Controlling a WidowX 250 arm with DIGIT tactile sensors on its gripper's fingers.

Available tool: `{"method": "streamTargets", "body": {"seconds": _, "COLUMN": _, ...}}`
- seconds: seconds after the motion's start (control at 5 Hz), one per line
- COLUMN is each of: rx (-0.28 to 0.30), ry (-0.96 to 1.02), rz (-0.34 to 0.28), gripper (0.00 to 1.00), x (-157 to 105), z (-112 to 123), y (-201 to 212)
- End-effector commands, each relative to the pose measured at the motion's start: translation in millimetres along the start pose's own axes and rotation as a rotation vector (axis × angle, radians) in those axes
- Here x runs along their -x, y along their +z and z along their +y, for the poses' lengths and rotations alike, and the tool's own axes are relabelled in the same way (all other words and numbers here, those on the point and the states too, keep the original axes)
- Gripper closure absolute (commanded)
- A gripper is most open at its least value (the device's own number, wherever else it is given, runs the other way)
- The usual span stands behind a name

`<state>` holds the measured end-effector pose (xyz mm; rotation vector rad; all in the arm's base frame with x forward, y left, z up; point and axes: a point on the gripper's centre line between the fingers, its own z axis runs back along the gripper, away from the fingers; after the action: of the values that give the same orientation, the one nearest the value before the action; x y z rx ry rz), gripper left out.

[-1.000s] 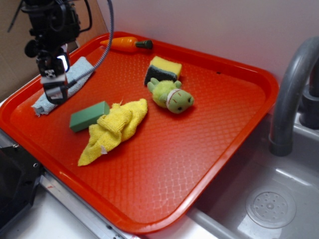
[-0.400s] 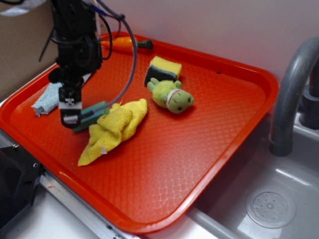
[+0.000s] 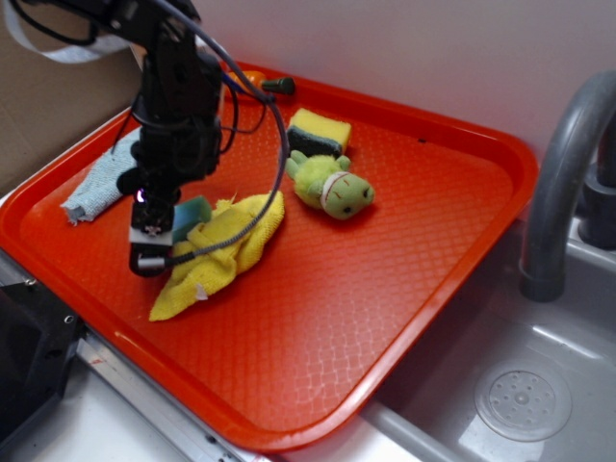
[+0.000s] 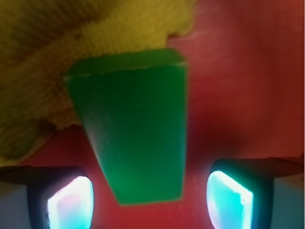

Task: Grab the green block.

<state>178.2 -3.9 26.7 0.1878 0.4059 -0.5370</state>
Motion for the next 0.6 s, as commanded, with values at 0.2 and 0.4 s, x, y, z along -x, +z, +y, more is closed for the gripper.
{"method": "streamTargets", "body": {"seconds": 0.2, "rx": -0.044, "ry": 0.091, "rz": 0.100, "gripper": 1.00, "x": -7.5, "z": 0.0, "y": 1.7}}
{"method": "streamTargets", "body": {"seconds": 0.4, "rx": -0.046, "ry": 0.101, "rz": 0.088, "gripper": 1.00, "x": -6.3, "z": -0.3, "y": 1.9}}
